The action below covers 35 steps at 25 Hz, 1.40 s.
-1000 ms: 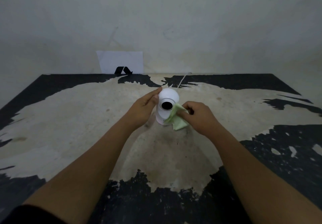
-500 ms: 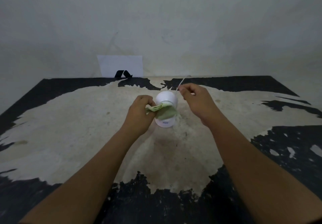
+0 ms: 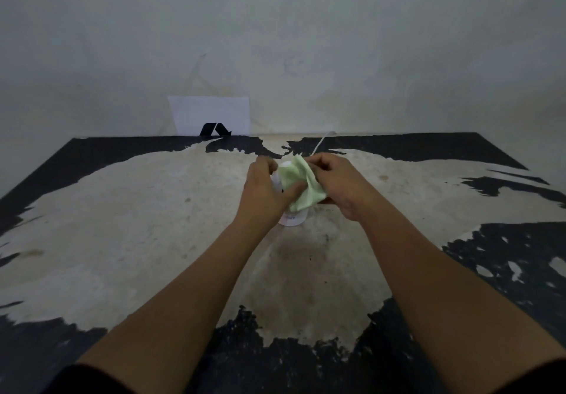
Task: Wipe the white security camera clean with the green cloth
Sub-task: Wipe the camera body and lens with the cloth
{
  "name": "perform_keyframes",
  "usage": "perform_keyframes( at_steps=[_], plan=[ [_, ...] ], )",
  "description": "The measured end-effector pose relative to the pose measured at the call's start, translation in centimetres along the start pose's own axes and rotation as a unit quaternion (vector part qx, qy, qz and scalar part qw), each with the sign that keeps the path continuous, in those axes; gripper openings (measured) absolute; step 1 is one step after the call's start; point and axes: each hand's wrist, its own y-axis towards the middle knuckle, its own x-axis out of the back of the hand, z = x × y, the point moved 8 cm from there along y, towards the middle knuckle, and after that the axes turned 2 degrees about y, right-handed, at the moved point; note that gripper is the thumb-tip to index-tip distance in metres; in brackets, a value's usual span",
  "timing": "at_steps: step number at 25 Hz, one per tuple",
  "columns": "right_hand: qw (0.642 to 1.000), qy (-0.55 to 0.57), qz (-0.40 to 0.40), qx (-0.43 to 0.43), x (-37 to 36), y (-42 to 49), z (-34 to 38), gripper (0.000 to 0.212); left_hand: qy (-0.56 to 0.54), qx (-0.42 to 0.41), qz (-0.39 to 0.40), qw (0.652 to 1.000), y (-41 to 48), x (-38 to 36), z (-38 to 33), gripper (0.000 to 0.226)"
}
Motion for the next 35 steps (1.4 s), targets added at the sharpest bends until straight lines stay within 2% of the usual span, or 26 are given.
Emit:
perform_keyframes(
  at_steps=[5, 14, 17, 20, 23, 29, 35],
  plan=[
    [1.0, 0.01, -0.007, -0.002, 0.1, 0.1, -0.2, 0.009, 0.019, -0.015, 0.012, 1.0, -0.7, -0.9, 0.4, 0.064],
    [1.0, 0.021, 0.004, -0.022, 0.0, -0.1, -0.5, 0.015, 0.061, -0.021, 0.098, 0.993, 0.0, 1.9, 0.9, 0.028],
    [0.999, 0.029, 0.004, -0.025, -0.1, -0.3, -0.4, 0.013, 0.026, -0.014, 0.085, 0.996, 0.2, 2.2, 0.4, 0.019],
    [0.999, 0.032, -0.006, -0.025, 0.0, -0.4, -0.4, 0.012, -0.012, -0.01, 0.073, 0.997, -0.1, 1.4, -0.1, 0.027],
    [0.999, 0.021, -0.013, -0.022, 0.0, -0.4, -0.4, 0.013, 0.005, -0.008, 0.057, 0.998, -0.5, 1.0, 0.2, 0.032],
    [1.0, 0.013, -0.014, -0.018, 0.1, -0.5, -0.4, 0.014, 0.041, -0.024, 0.074, 0.996, -0.3, 1.0, 0.8, 0.034],
    [1.0, 0.015, -0.017, -0.016, 0.1, -0.6, -0.3, 0.015, 0.041, -0.016, 0.026, 0.999, -0.8, 0.5, 0.7, 0.038]
  ],
)
